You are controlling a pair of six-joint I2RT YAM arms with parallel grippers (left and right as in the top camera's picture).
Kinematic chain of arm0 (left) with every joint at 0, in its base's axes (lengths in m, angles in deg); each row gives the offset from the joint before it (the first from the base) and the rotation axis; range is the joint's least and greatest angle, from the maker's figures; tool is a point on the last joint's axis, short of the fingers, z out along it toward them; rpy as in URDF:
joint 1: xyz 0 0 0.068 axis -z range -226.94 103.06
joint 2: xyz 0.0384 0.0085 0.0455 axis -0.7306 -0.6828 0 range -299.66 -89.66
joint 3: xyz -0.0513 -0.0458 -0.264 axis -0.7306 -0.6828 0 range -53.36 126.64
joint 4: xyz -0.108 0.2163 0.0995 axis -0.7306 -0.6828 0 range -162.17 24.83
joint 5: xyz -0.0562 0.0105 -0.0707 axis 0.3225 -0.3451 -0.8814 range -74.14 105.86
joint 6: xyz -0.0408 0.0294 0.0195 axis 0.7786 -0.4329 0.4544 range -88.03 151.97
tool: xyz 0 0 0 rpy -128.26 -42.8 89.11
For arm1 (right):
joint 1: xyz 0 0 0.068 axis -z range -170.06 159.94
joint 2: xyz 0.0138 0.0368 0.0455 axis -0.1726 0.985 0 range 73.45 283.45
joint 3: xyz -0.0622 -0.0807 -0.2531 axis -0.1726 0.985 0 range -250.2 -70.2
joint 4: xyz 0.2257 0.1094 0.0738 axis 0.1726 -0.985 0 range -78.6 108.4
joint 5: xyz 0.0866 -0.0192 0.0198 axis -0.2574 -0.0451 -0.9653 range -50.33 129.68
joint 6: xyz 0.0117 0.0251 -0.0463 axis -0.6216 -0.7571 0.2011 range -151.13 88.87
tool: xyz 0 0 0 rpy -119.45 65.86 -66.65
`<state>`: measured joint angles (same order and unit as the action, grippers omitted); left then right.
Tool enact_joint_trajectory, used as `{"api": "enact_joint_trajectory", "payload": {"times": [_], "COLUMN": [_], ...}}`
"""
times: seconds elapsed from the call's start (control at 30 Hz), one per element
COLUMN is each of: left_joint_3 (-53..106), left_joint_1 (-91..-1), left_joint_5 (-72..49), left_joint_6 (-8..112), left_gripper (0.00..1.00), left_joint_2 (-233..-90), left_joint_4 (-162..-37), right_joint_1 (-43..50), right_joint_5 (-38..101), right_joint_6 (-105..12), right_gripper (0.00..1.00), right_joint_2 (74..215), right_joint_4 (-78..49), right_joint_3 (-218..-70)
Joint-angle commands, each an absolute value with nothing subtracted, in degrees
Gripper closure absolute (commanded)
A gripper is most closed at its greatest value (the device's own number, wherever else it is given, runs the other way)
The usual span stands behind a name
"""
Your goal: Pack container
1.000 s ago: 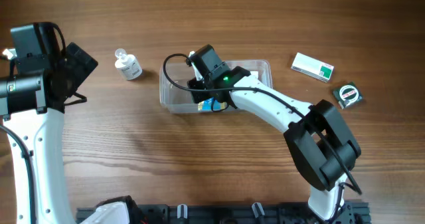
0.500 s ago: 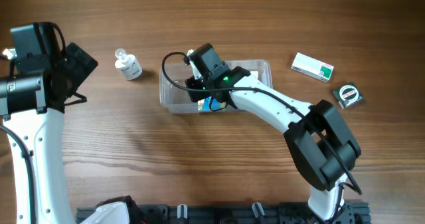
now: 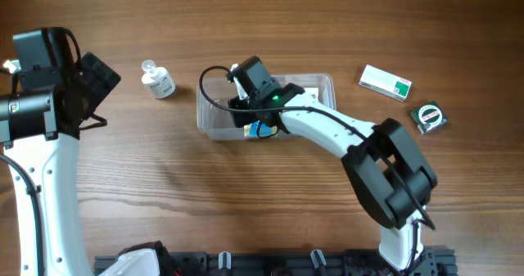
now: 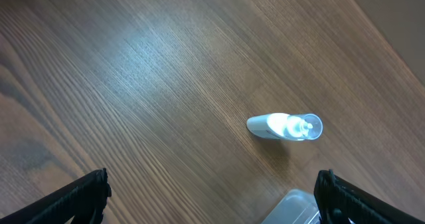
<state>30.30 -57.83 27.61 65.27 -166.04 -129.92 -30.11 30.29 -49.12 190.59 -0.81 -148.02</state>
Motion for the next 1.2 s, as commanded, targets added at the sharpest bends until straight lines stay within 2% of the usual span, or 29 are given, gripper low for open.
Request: {"api": "enact_joint_trajectory", "payload": {"times": [0.0, 0.6, 0.73, 1.17], "left_joint_3": [30.9, 30.9, 30.9, 30.9], "left_joint_1": [-58.1, -58.1, -58.1, -58.1], "left_joint_5": [27.9, 27.9, 27.9, 27.9], "left_joint_6": [65.2, 65.2, 65.2, 65.2], "left_gripper": [0.0, 0.0, 0.0, 0.0], "left_joint_2": [-165.8, -165.8, -165.8, -165.8], "left_joint_4": [-130.0, -130.0, -130.0, -130.0], "right_joint_1": [-30.4, -29.9, -29.6, -29.4], "right_joint_5": [29.1, 35.4, 35.8, 38.6], "right_joint_6": [-49.6, -47.4, -43.9, -41.6], "right_gripper": [0.96, 0.96, 0.96, 0.95], "right_joint_2": [191.7, 191.6, 191.4, 186.5], "right_joint_4": [-0.7, -3.4, -6.2, -10.7], "right_joint_3": [-148.5, -148.6, -149.1, -152.9]}}
